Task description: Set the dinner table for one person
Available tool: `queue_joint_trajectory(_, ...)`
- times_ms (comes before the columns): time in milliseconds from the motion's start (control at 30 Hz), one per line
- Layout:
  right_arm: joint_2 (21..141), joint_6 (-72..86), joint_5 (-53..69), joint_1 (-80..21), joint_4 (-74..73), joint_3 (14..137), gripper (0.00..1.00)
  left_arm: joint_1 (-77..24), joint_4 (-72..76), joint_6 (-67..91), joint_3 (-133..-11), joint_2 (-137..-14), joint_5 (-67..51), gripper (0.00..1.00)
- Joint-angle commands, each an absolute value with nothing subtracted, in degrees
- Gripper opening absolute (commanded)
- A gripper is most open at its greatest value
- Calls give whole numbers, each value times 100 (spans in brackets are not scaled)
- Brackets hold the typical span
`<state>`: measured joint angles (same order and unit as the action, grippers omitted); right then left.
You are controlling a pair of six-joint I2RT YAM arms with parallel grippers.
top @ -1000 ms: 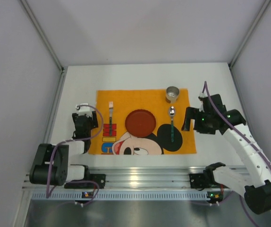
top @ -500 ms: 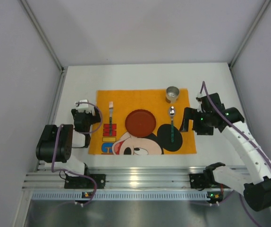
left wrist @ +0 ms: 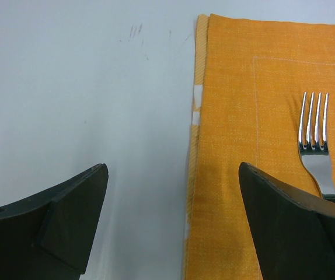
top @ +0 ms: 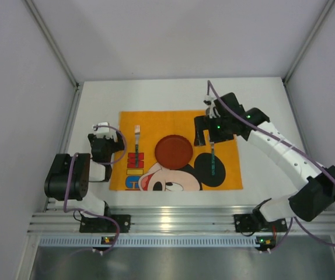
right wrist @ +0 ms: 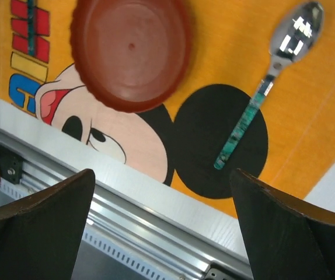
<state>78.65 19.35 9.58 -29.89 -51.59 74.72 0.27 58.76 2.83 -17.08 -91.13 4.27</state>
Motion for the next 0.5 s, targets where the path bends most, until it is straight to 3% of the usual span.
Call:
queue_joint_trajectory(0,8024,1354,537,-3847,-5080,8189,100,26,6258,255,-1819,-9017,360,99)
queue_joint_trajectory(133,8139,1440,18,-4824,-5124,8358,100,26,6267,255,-1819,-9017,360,99)
queue_joint_trajectory(467,6602,2101,-790,-5019,-5053,7129,100,18,6258,255,-1819,-9017,352,99)
